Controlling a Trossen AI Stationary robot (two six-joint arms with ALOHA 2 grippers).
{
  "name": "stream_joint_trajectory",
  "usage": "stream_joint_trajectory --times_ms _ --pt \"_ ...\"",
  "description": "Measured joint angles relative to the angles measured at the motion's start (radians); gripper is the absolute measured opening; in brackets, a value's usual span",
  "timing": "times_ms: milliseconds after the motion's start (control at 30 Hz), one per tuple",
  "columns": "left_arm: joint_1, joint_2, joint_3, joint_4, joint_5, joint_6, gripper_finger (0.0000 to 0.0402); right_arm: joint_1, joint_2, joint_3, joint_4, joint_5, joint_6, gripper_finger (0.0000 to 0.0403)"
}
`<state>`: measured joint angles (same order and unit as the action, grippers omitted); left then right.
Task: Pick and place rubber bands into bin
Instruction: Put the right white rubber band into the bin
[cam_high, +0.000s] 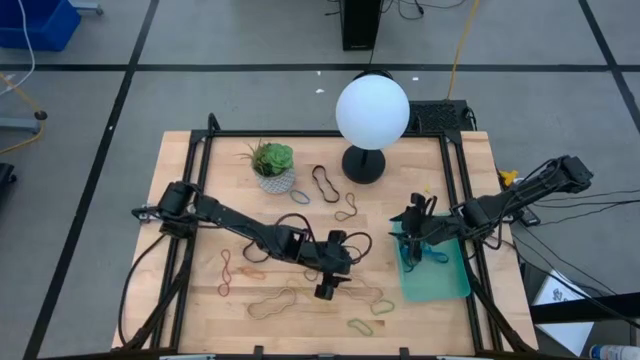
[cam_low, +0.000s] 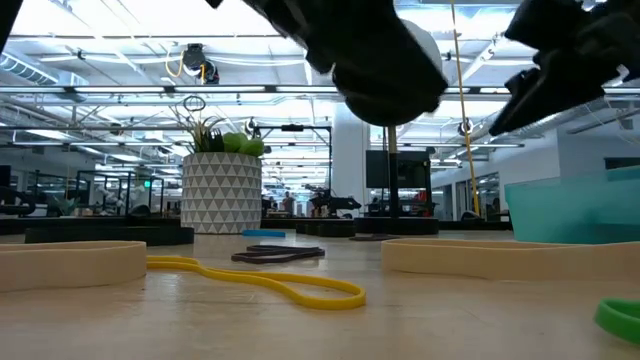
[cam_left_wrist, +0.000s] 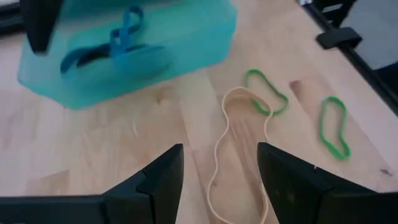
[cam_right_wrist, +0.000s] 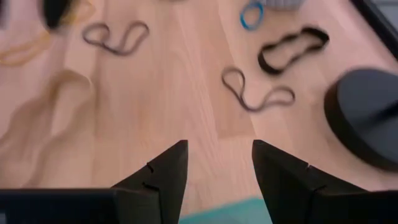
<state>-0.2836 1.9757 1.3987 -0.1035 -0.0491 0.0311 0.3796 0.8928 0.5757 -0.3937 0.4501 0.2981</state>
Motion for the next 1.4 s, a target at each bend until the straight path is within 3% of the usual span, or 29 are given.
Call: stream_joint_trajectory --times_ms 233,800,1300,1400 --pt "0.017 0.077 0.0 -0.006 0.019 -0.053 0.0212 0.0 0.0 0.0 0.09 -0.001 -0.056 0.0177" --pt "0.032 0.172 -0.001 0.007 0.055 -0.124 0.0211 0.0 0.0 0.0 0.088 -0.001 -0.056 0.0175" --pt "0.049 0.195 0.0 -0.003 0.072 -0.14 0.021 0.0 0.0 0.001 0.074 -0.001 -0.056 0.0169" --pt "0.048 0.195 0.0 -0.004 0.07 -0.14 0.0192 0.0 0.0 0.001 0.075 -0.002 -0.056 0.0169"
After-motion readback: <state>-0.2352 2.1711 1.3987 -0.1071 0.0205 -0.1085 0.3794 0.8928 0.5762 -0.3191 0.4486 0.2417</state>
